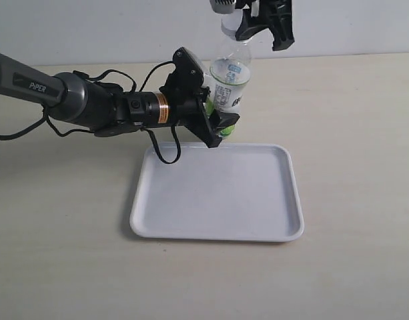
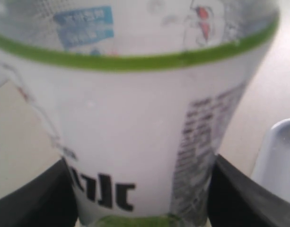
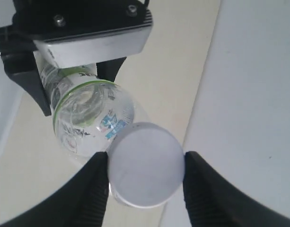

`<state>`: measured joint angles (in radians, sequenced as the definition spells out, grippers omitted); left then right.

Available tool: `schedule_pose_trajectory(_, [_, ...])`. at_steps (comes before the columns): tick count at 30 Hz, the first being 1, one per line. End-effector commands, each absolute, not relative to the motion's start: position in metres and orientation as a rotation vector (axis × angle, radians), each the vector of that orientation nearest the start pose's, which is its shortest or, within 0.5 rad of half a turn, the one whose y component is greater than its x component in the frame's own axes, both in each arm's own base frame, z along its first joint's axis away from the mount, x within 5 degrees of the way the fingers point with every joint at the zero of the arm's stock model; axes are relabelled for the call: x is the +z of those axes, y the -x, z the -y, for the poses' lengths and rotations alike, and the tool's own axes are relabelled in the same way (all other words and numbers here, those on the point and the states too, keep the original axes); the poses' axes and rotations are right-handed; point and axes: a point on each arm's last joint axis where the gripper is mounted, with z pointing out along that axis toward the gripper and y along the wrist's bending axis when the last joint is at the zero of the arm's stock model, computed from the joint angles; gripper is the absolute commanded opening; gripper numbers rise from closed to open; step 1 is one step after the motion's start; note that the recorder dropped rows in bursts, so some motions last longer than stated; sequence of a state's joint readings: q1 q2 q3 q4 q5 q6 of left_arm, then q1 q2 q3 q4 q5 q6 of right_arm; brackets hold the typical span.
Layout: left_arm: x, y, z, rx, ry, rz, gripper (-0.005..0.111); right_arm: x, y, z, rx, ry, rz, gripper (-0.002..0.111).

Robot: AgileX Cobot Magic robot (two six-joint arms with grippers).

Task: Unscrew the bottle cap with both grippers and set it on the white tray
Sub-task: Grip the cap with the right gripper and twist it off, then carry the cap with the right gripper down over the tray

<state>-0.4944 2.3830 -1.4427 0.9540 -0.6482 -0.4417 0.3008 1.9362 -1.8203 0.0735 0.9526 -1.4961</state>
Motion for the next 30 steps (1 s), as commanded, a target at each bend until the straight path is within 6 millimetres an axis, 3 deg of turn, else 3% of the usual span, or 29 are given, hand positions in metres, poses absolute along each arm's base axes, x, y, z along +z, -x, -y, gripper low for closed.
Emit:
schedule_pose_trajectory(1, [0.09, -0.404, 0.272, -0.584, -1.167, -1.582, 0.0, 0.315, -0.42, -0.137, -0.487, 2.196, -1.35, 0.0])
schedule_pose_trajectory(5, [0.09, -0.404, 0.272, -0.586, -1.156, -1.585, 0.0, 0.317, -0.418, -0.141, -0.485, 2.266, -1.199, 0.0])
schedule_pose_trajectory(9, [0.09, -0.404, 0.272, -0.588, -1.152, -1.587, 0.0, 0.339, -0.405, -0.147, -0.363, 2.135, -1.228, 0.0])
schedule_pose_trajectory(14, [0.093, -0.406, 0.272, -0.626, -1.064, -1.61, 0.0, 0.383, -0.379, -0.142, -0.131, 1.649, -1.644, 0.0])
schedule_pose_trajectory(18, [0.094, -0.41, 0.269, -0.626, -1.023, -1.623, 0.0, 0.404, -0.36, -0.125, -0.1, 1.332, -1.951, 0.0])
schedule_pose_trajectory(22, [0.094, -0.413, 0.265, -0.658, -0.962, -1.663, 0.0, 0.401, -0.347, -0.109, -0.052, 0.937, -2.346, 0.0])
schedule_pose_trajectory(25, [0.094, -0.415, 0.26, -0.676, -0.924, -1.686, 0.0, 0.395, -0.346, -0.102, -0.07, 0.724, -2.478, 0.0])
schedule_pose_trajectory(30, [0.094, -0.42, 0.253, -0.726, -0.84, -1.738, 0.0, 0.358, -0.342, -0.104, 0.011, 0.619, -2.639, 0.0])
